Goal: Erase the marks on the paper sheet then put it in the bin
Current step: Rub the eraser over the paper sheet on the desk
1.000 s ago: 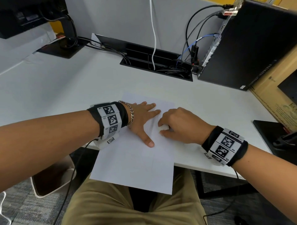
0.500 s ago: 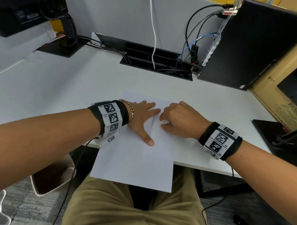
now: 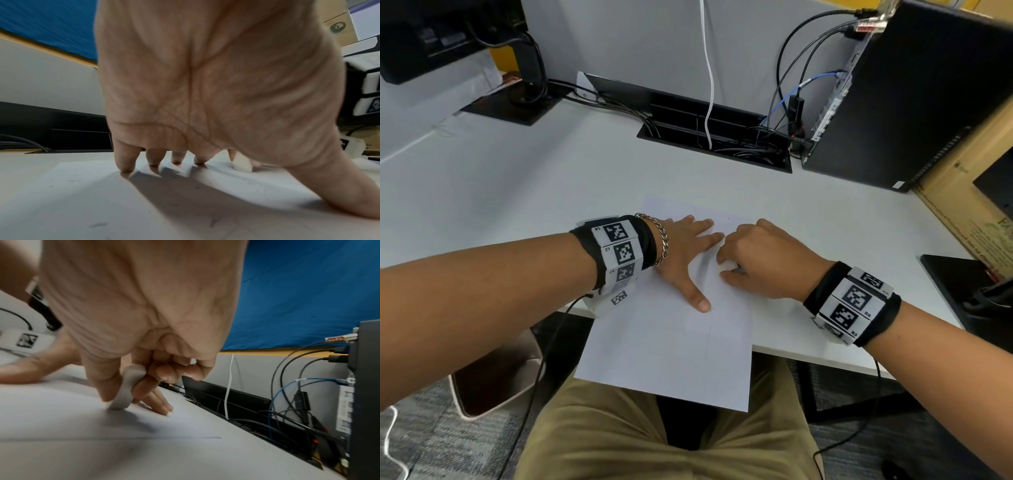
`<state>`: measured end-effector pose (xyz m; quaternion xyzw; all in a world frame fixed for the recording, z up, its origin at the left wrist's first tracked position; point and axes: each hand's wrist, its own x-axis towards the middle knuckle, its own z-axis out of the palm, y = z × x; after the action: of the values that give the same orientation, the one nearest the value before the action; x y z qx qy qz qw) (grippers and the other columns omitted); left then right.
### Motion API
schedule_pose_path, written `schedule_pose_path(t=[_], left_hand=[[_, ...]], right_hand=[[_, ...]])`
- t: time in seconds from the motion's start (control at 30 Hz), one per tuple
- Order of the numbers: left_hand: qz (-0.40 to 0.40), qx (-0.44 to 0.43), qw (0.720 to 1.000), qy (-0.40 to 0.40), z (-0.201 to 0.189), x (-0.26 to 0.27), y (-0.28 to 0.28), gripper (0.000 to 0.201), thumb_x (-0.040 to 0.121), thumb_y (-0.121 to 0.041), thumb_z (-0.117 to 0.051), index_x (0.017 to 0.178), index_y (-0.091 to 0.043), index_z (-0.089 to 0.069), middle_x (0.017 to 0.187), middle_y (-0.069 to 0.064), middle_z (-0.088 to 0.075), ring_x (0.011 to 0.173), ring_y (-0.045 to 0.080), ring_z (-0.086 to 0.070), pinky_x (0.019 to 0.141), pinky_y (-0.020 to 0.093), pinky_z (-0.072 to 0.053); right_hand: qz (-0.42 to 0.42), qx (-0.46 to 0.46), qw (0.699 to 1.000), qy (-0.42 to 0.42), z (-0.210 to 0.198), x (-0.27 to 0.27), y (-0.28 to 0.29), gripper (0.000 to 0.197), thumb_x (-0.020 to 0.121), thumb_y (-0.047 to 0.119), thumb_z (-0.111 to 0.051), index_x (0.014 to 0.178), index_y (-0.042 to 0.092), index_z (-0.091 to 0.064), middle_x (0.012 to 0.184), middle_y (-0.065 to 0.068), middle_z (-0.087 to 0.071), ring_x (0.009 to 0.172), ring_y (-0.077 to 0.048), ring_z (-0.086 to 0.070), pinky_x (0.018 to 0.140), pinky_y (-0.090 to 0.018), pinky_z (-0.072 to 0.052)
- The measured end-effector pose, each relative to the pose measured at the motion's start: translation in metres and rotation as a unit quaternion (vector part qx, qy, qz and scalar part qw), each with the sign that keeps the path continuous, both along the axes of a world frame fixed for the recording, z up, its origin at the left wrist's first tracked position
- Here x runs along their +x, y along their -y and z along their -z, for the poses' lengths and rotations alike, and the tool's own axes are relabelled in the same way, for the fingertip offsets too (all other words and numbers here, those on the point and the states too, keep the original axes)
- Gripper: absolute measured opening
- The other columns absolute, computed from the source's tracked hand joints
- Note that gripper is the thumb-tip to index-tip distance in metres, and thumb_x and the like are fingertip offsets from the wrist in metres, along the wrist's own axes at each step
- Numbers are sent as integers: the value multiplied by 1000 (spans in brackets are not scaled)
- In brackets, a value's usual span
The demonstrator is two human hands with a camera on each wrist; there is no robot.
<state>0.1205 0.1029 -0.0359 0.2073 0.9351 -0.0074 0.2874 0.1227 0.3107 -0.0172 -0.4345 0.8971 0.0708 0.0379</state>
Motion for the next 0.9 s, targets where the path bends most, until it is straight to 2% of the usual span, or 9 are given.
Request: schedule_pose_path(t=[0.13, 0.23, 0.33, 0.43, 0.53, 0.63, 0.77, 0.9], left_hand=[[-3, 1, 1000, 0, 1, -1, 0, 147, 57, -98, -67, 163, -41, 18, 172, -8, 23, 160, 25, 18, 128, 62, -4], [-3, -1, 1000, 0, 0, 0, -1, 146, 59, -97, -67, 163, -40, 19, 172, -8, 24, 160, 24, 19, 128, 60, -3], [-3, -8, 1000, -2, -1, 1, -1, 146, 61, -96, -66, 163, -38, 20, 172, -7, 25, 159, 24, 20, 129, 60, -3], [-3, -12, 1000, -6, 0, 1, -2, 147, 60, -98, -65, 163, -37, 20, 172, -6, 25, 160, 25, 19, 128, 60, -5], [-8, -12, 1000, -6, 0, 1, -2, 147, 59, -98, -65, 163, -37, 20, 172, -7, 25, 160, 25, 19, 128, 61, -6], [-6, -12, 1000, -3, -1, 0, -3, 145, 59, -98, -66, 161, -42, 21, 172, -7, 26, 160, 26, 20, 127, 63, -6], [-7, -23, 1000, 5, -2, 1, -4, 140, 57, -100, -65, 157, -53, 21, 171, -7, 26, 159, 27, 20, 125, 67, -10], [-9, -26, 1000, 6, -3, 1, -4, 140, 56, -100, -64, 157, -54, 21, 172, -8, 25, 160, 26, 20, 125, 68, -11]], right_hand=[[31, -25, 999, 0, -2, -8, -1, 29, 95, 44, -57, 113, 25, -71, 92, 12, -62, 99, -16, -58, 88, -38, -43], [9, -11, 1000, -3, 3, 1, -3, 27, 95, 44, -56, 109, 26, -71, 86, 15, -55, 95, -15, -57, 87, -38, -44], [1, 21, 1000, -8, 3, 5, -9, 30, 96, 48, -53, 107, 28, -71, 89, 12, -63, 95, -15, -56, 86, -37, -43], [45, 3, 999, -18, 1, 1, -14, 33, 95, 50, -54, 112, 28, -72, 94, 12, -66, 99, -15, -55, 85, -34, -38], [40, -4, 999, -27, 4, 11, -13, 30, 95, 46, -55, 109, 25, -72, 93, 11, -66, 97, -16, -56, 81, -32, -33], [35, 0, 999, -20, 5, 16, -16, 30, 95, 46, -55, 109, 27, -72, 93, 10, -66, 96, -16, -55, 81, -33, -36], [75, -17, 997, -33, 3, 10, -23, 33, 94, 46, -55, 113, 27, -73, 101, 10, -70, 98, -15, -54, 80, -32, -30], [38, -10, 998, -44, 7, 21, -20, 28, 95, 44, -55, 108, 25, -72, 94, 10, -67, 90, -14, -48, 78, -31, -26]])
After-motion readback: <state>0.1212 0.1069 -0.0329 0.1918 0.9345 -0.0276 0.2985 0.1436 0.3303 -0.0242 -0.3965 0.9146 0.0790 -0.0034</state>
